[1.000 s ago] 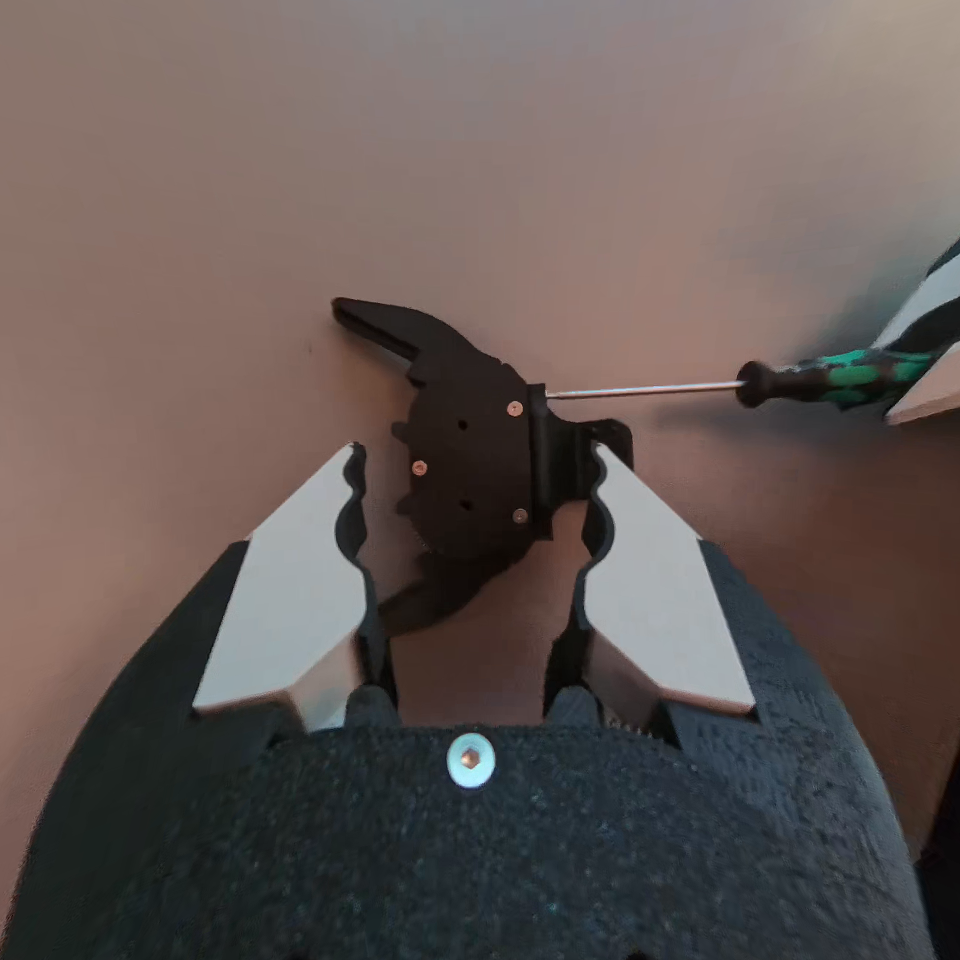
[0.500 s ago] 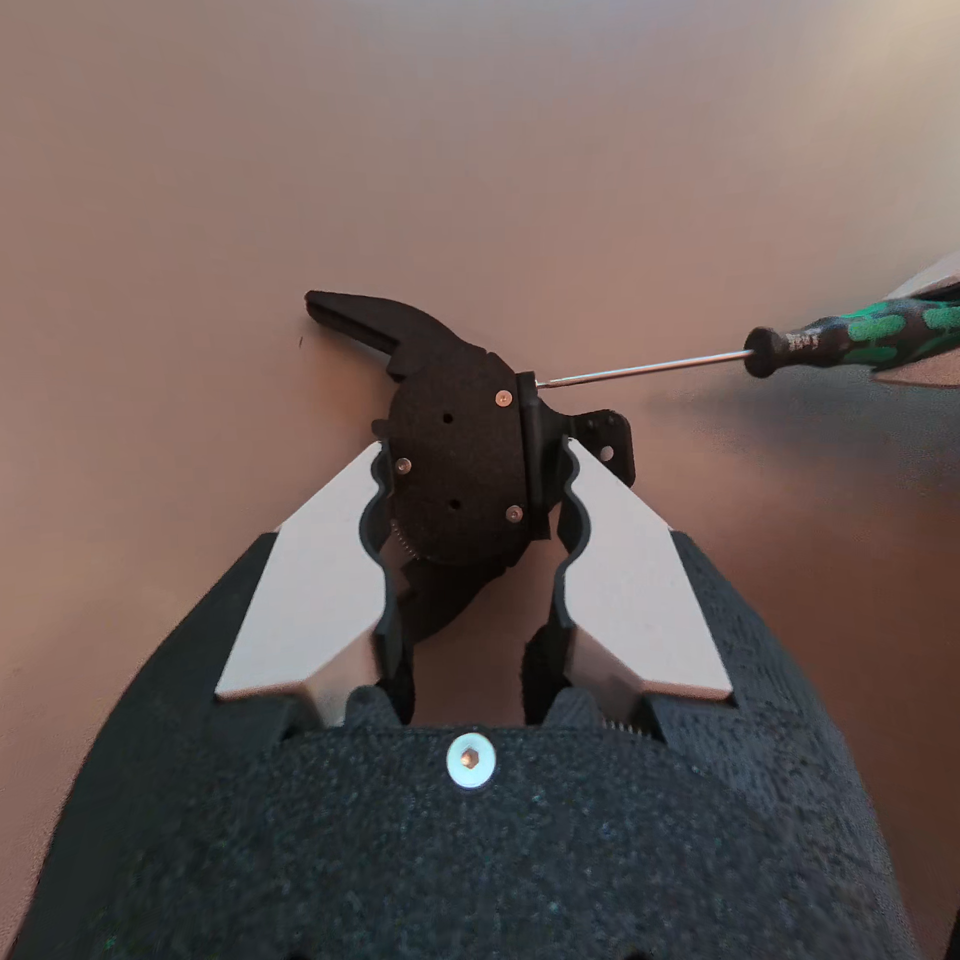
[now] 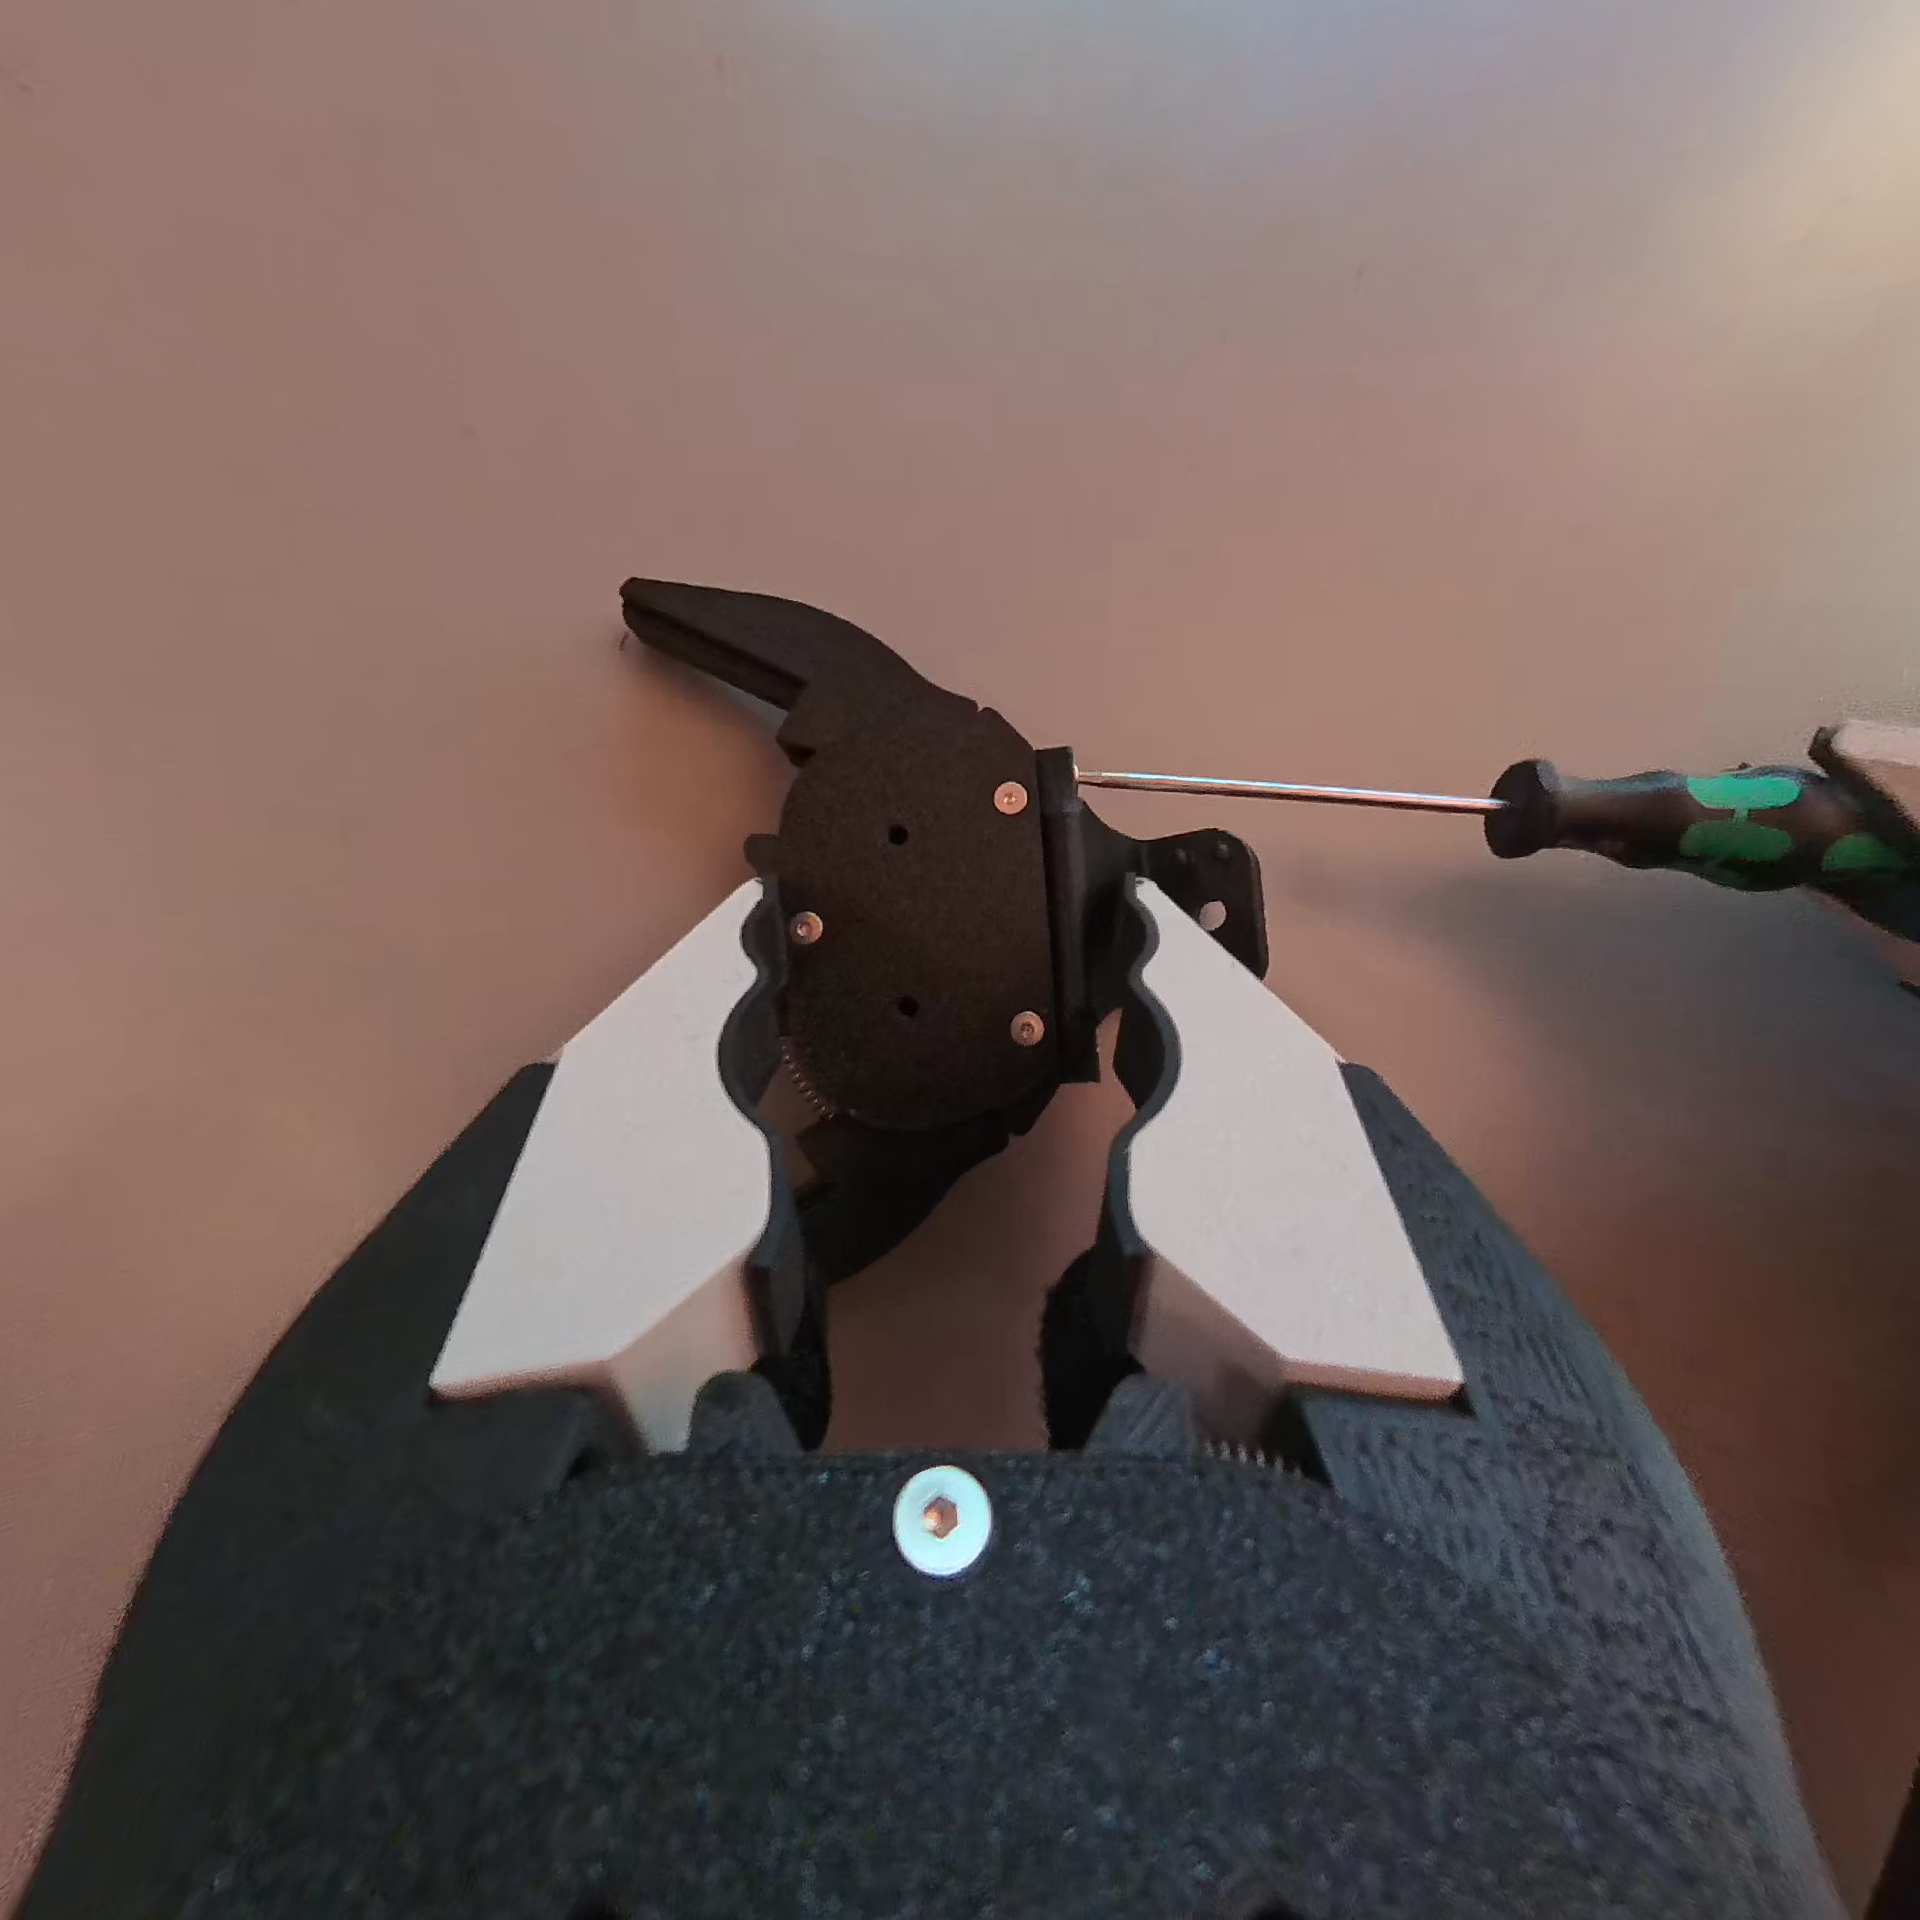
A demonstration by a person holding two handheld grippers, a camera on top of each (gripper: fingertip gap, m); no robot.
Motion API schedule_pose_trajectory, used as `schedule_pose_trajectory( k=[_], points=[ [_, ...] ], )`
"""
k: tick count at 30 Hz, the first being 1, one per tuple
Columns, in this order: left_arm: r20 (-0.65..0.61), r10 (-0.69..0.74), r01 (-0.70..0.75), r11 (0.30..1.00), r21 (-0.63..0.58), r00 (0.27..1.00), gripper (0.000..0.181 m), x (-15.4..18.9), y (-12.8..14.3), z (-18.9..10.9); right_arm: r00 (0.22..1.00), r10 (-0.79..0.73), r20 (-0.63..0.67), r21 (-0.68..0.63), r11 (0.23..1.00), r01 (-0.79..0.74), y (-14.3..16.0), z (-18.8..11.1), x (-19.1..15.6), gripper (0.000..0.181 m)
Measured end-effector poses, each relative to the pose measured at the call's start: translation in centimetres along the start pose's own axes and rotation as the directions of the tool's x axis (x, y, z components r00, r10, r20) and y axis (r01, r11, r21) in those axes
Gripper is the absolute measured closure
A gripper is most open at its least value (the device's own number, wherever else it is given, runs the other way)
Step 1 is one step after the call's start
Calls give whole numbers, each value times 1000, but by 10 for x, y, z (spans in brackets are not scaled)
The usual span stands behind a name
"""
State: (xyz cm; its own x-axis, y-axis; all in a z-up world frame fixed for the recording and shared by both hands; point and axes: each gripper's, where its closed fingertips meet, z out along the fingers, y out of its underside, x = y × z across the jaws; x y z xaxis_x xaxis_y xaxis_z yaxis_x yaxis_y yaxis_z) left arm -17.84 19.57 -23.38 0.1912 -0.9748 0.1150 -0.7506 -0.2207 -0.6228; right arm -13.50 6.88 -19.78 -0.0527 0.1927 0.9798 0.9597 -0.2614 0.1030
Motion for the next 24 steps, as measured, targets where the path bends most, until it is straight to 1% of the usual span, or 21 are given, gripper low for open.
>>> schedule_pose_trajectory(
  k=[1, 6, 8, 10, 11, 12, 13, 14, 15, 16, 17, 18, 19, 21, 22, 24],
  points=[
    [5, -7, 7, 1000, -1, 1000, 117, 0, 0, 0, 999, -30, -19, 1, 1000, 30, 1, 0, 0, 166],
    [29, -58, 58, 998, -4, 998, 117, 2, -1, 0, 998, 53, 19, -25, 998, -52, 13, 4, -1, 166],
    [27, -112, 112, 994, -4, 993, 113, 6, -3, -4, 997, 71, 29, -34, 997, -70, 16, 5, -2, 166],
    [27, -159, 156, 985, 70, 987, 110, 11, -18, -19, 997, 76, 28, -35, 997, -75, 18, 6, -2, 166],
    [26, -203, 199, 974, 112, 979, 110, 13, -26, -28, 997, 79, 27, -34, 996, -78, 18, 7, -2, 166],
    [-9, -267, 265, 951, 159, 964, 110, 22, -34, -37, 996, 81, 27, -33, 996, -80, 18, 7, -2, 166],
    [-83, -346, 356, 912, 202, 934, 114, 35, -39, -44, 996, 82, 24, -33, 996, -81, 18, 8, -3, 166],
    [-177, -424, 456, 862, 223, 888, 127, 51, -42, -47, 996, 82, 21, -30, 996, -82, 18, 8, -3, 166],
    [-269, -501, 558, 802, 215, 823, 131, 65, -40, -45, 996, 82, 20, -27, 996, -81, 18, 8, -3, 166],
    [-350, -570, 651, 738, 180, 743, 131, 76, -38, -40, 997, 81, 15, -24, 996, -80, 18, 8, -3, 166],
    [-425, -618, 723, 676, 143, 662, 131, 86, -37, -35, 996, 83, 15, -18, 996, -83, 18, 8, -4, 166],
    [-467, -652, 772, 626, 113, 597, 132, 91, -35, -28, 996, 85, 14, -13, 996, -85, 17, 8, -4, 166],
    [-475, -676, 797, 595, 99, 563, 134, 92, -32, -20, 996, 84, 11, -8, 996, -84, 17, 7, -4, 166],
    [-451, -719, 821, 568, 59, 529, 134, 93, -21, -4, 997, 79, 5, -3, 997, -79, 17, 7, -5, 166],
    [-452, -733, 837, 545, 58, 508, 134, 92, -20, -1, 997, 78, 2, -4, 997, -78, 17, 7, -5, 166],
    [-467, -743, 851, 523, 42, 479, 135, 95, -21, 3, 996, 86, 5, -2, 996, -86, 17, 8, -4, 166]
  ],
)
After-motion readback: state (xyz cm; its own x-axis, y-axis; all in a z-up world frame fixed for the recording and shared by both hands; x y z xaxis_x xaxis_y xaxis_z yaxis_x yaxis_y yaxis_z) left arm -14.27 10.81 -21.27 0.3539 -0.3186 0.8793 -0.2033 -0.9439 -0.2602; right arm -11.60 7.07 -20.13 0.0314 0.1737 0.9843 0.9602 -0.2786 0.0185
